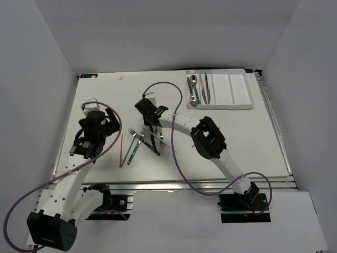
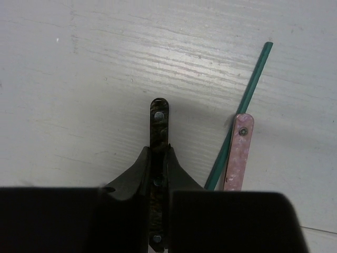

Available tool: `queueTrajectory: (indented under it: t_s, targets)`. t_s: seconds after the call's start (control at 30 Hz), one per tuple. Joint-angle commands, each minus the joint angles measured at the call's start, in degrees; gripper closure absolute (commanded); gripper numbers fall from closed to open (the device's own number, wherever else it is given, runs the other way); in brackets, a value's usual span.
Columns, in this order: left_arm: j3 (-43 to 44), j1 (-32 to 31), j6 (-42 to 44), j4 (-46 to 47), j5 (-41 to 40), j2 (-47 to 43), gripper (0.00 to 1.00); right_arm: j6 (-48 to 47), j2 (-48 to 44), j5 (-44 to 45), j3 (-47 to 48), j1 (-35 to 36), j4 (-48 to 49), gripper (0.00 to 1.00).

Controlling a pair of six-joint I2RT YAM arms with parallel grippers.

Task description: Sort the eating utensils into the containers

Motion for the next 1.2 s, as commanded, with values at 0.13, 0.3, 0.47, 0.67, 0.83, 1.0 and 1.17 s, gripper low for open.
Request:
queueTrajectory:
  t_s: [0.13,0.3,0.47,0.67,0.83,1.0,1.17]
  targets:
    - [-0.4,-0.1,0.6,1.0,1.3,-1.3,0.02,-6.7,-5.8,2.8,-4.1,0.0,14.3,1.00]
    - [-0.4,-0.1,0.6,1.0,1.2,-1.5,0.02,-11.0,-11.4,3.7,-12.1,0.1,27.2,1.00]
    - [-0.5,-0.1,0.6,0.9,0.9,-1.3,0.02,-12.9,-18.0,2.9,-21.5,0.1,36.1,1.00]
    - [-0.4,-0.1,0.6,0.8,0.6,-1.0,0.02,-15.3,-23.2,3.4,-27.2,0.1,44.8,1.00]
    - [-0.5,-0.1,0.5,0.6,0.3,-0.9,0.02,-20.7,-23.1,5.5,-24.3,0.1,46.4,1.00]
    - [-0.4,-0.1,0.5,0.6,0.1,-0.8,0.02,-25.5,-21.2,9.9,-17.0,-1.4,42.6,1.00]
    - [-0.6,-0.1,0.5,0.7,0.4,-0.9,0.02,-25.8,-21.1,7.3,-14.4,-9.5,41.2,1.00]
